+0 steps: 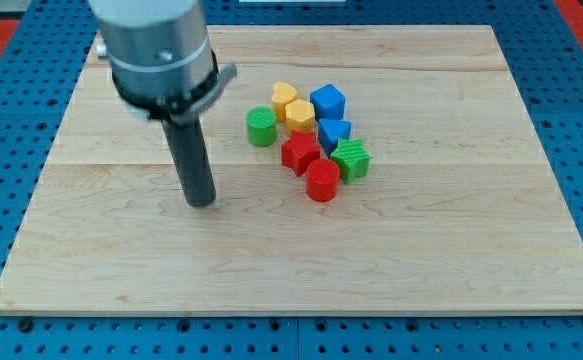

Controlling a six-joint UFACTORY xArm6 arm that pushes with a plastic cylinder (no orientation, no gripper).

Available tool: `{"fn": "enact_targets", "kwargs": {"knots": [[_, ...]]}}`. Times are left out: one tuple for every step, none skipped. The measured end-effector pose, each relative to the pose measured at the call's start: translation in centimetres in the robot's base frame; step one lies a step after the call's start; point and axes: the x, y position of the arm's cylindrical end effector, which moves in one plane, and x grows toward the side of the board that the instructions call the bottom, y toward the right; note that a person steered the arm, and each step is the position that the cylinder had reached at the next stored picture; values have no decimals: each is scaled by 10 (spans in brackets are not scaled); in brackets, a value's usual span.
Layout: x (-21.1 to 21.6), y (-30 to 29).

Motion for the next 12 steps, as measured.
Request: {"fn": "enact_targets", "kwargs": {"knots": [[20,92],[8,197],[-7,205],[-23,208],[-23,208],[-23,214],[-23,216],[-23,218],[-23,223],[-18,233],[6,195],[-2,170]]}}
